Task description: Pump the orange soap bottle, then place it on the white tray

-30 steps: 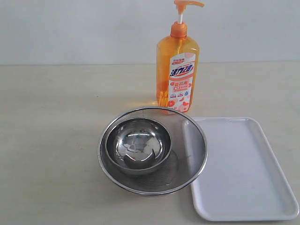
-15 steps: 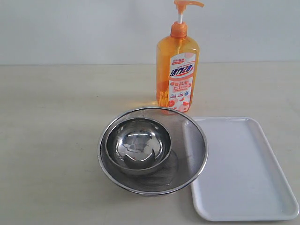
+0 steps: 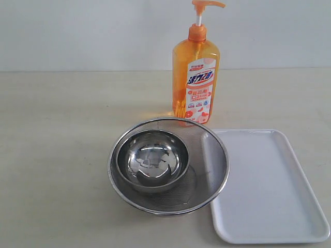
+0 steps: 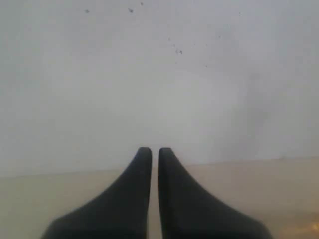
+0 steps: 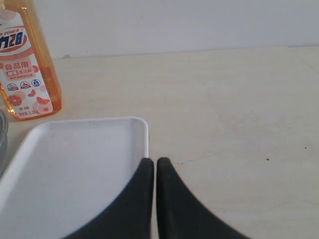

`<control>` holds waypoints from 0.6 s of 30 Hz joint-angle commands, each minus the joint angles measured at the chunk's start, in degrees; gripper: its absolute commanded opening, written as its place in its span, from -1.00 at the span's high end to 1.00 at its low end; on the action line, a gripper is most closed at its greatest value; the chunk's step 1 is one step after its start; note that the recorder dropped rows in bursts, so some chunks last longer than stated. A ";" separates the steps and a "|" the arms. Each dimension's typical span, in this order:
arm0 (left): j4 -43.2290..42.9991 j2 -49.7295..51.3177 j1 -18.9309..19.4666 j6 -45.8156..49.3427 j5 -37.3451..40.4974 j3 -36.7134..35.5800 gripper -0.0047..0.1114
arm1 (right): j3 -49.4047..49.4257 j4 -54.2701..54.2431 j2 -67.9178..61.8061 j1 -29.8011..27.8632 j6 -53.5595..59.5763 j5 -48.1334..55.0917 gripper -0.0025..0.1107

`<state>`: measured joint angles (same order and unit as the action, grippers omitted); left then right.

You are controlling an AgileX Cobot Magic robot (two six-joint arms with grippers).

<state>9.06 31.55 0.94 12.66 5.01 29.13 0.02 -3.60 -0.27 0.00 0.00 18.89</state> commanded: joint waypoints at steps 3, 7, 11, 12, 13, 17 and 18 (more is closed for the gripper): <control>0.10 2.46 0.18 0.27 -11.72 0.54 0.84 | -0.02 0.08 0.27 -0.12 0.00 -0.40 0.96; 0.10 2.46 0.18 0.27 -13.57 0.54 0.84 | -0.02 0.08 0.27 -0.12 0.00 -0.40 0.96; 0.10 2.46 0.18 0.27 -13.46 0.54 0.84 | -0.02 0.08 0.27 -0.12 0.00 -0.40 0.96; 0.10 2.46 0.18 0.27 -12.93 0.54 0.84 | -0.02 0.08 0.27 -0.12 0.00 -0.40 0.96; 0.10 2.46 0.18 0.27 -12.40 0.54 0.84 | -0.02 0.08 0.27 -0.12 0.00 -0.40 0.96; 0.10 2.56 0.18 0.27 -9.36 0.54 0.84 | -0.02 0.08 0.27 -0.12 0.00 -0.40 0.96; 0.10 2.56 0.18 0.14 -8.94 0.54 0.84 | -0.02 0.08 0.27 -0.12 0.00 -0.40 0.96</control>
<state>9.06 33.76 0.94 12.66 -5.88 29.26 0.02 -3.60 -0.27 0.00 0.00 18.89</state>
